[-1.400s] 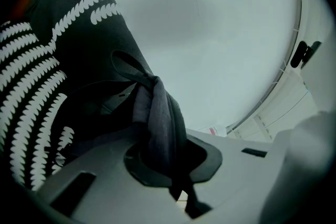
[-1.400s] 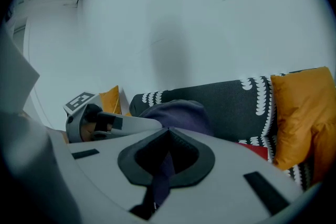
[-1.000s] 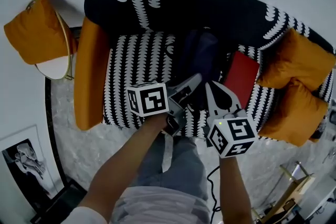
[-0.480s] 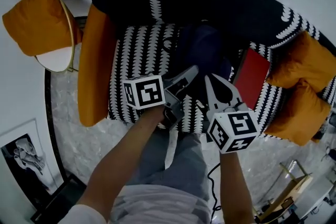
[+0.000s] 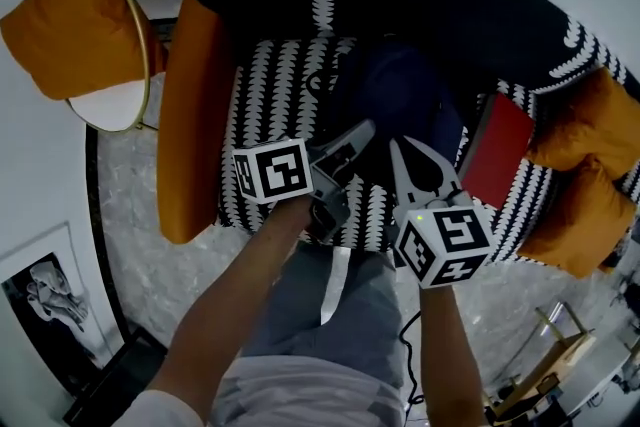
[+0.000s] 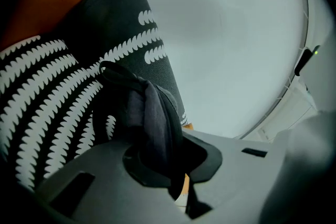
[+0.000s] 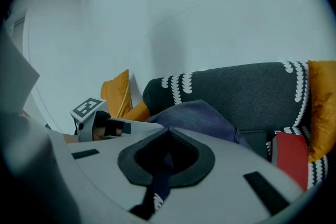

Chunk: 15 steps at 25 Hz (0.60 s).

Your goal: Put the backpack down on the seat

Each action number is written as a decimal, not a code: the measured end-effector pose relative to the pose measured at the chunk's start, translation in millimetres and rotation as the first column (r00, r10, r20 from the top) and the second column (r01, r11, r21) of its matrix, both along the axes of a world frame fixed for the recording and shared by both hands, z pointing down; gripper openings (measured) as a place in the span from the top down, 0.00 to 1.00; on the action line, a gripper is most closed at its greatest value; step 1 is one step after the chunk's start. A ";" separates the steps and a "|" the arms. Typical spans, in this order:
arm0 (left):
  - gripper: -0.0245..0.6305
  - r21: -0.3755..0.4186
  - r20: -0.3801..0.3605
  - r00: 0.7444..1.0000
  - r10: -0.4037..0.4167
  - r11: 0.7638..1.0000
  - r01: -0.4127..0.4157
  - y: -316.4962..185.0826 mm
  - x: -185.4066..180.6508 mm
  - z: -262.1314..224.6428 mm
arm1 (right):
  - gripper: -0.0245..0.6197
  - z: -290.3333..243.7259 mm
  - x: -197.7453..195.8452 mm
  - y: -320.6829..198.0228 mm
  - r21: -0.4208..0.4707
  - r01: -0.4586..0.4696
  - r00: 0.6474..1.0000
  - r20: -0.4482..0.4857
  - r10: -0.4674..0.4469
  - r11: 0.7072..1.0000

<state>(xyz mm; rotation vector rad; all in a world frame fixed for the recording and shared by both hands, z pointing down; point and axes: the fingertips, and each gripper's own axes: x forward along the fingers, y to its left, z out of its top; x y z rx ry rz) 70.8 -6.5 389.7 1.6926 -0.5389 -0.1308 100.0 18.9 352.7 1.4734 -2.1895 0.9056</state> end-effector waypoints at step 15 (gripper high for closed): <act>0.93 -0.069 0.076 0.997 -0.008 0.998 0.013 2.2 -64.6 66.0 | 0.96 44.7 -60.5 -5.3 -0.037 0.077 0.996 -0.032 -0.078 0.996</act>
